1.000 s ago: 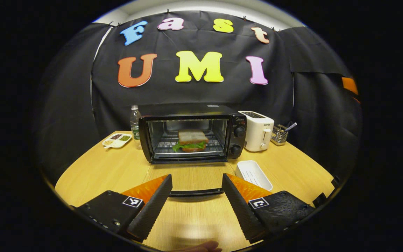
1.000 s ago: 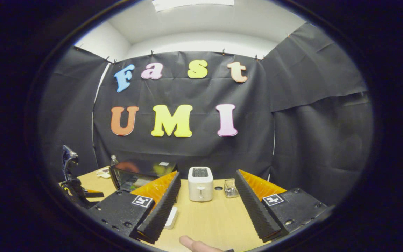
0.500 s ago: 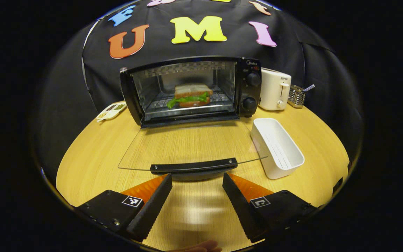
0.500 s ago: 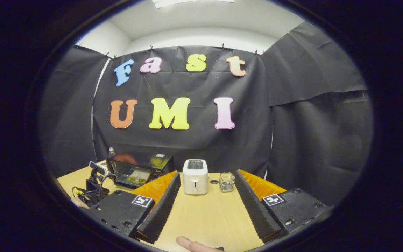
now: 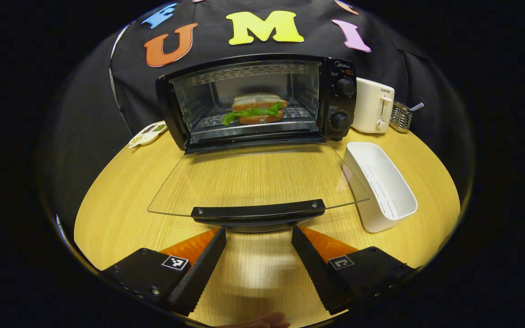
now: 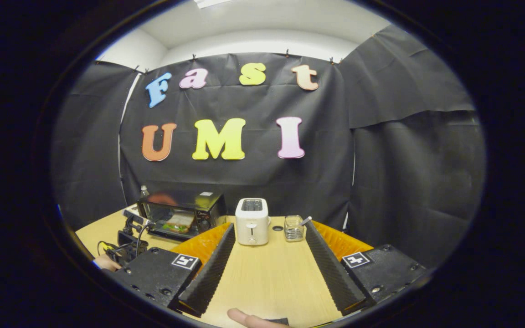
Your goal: Open the electric oven with the left hand, put the food in, and close the electric oven.
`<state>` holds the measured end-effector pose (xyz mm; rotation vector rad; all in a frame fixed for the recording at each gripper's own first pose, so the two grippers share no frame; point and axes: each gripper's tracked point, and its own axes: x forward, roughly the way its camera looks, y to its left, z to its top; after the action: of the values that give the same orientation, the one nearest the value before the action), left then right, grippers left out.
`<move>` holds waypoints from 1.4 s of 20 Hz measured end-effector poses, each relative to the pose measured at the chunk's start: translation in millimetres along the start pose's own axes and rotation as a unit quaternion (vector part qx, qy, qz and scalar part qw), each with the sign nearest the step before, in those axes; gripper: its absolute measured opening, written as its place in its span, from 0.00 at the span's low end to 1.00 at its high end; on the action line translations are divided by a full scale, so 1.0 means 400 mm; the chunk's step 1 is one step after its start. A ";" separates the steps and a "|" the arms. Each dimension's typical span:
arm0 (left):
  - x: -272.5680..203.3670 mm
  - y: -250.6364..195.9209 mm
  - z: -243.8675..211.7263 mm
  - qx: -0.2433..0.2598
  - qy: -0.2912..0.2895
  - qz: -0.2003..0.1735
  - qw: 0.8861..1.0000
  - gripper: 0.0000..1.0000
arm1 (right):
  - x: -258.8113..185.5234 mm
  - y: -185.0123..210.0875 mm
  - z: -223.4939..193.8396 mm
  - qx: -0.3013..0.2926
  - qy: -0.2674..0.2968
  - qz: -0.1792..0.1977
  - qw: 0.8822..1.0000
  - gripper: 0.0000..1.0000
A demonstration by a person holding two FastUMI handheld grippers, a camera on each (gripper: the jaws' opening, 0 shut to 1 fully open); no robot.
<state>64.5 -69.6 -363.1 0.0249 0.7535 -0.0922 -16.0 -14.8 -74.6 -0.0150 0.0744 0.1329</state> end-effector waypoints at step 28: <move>-0.106 0.037 0.396 0.010 -0.196 -0.002 0.981 0.96 | -0.015 0.014 -0.018 -0.001 0.006 -0.004 1.000 0.99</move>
<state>142.9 -60.6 -218.7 0.0244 0.3585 -0.1040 -23.4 -10.1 -81.2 -0.0174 0.0854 0.1250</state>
